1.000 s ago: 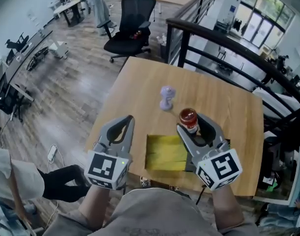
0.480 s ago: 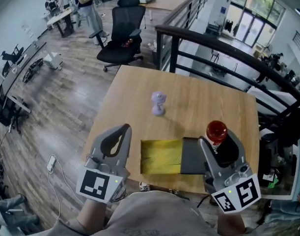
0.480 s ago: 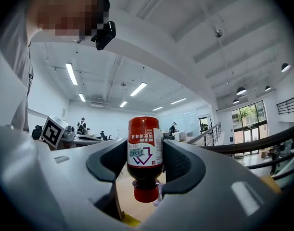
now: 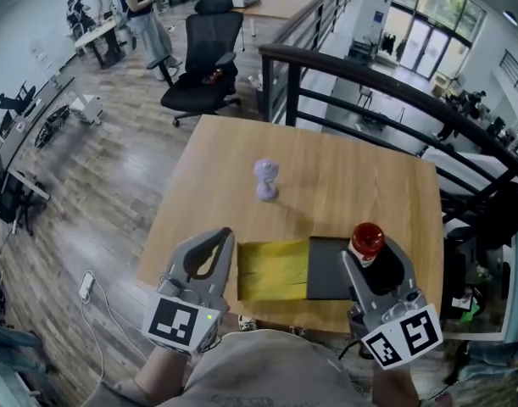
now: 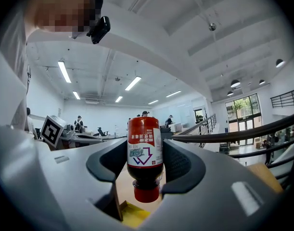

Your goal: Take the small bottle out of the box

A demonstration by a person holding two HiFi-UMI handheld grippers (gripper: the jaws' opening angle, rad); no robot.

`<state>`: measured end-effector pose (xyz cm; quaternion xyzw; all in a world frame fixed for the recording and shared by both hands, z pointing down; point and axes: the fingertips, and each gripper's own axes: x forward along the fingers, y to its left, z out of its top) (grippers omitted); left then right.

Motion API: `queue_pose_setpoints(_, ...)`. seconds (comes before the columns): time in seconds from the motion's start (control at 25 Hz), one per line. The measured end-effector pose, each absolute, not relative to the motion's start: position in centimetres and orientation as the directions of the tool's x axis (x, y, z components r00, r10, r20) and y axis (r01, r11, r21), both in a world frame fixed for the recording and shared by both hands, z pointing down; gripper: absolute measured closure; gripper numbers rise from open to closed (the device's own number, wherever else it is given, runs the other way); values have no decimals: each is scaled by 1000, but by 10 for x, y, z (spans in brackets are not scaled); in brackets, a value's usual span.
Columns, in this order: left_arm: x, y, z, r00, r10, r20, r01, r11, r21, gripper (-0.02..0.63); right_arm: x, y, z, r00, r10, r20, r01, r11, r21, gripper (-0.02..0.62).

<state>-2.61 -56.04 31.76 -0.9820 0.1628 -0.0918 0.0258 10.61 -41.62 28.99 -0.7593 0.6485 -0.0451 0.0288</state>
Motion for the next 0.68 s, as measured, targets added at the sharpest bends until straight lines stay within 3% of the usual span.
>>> queue_pose_setpoints(0.68,-37,-561,323,921,-340,191,-332,-940,-73,604,96,-422,297,118,-991,59,-987,-124,-103,365)
